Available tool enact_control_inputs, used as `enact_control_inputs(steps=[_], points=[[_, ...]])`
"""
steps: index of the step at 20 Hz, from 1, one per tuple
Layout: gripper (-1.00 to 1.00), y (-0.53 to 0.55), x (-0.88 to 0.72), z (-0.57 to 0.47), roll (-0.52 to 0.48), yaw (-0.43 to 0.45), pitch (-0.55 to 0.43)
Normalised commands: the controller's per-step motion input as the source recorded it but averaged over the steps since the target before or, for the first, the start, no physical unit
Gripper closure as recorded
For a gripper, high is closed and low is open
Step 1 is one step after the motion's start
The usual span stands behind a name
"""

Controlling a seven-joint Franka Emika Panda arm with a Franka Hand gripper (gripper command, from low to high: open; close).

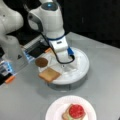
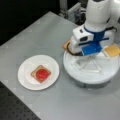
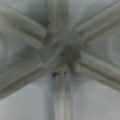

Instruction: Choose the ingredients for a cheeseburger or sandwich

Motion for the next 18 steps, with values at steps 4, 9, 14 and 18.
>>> enact_control_inputs(steps=[4,9,14,18], points=[[-1.00,0.03,0.02,0.19,0.076,-0.039,0.094],[-1.00,0.01,0.05,0.18,0.072,-0.162,0.066],[-1.00,-0.05,0.15,0.20,0.075,-0.382,0.020],[-1.00,-0.10,0.26,0.30,0.095,-0.466,0.098]])
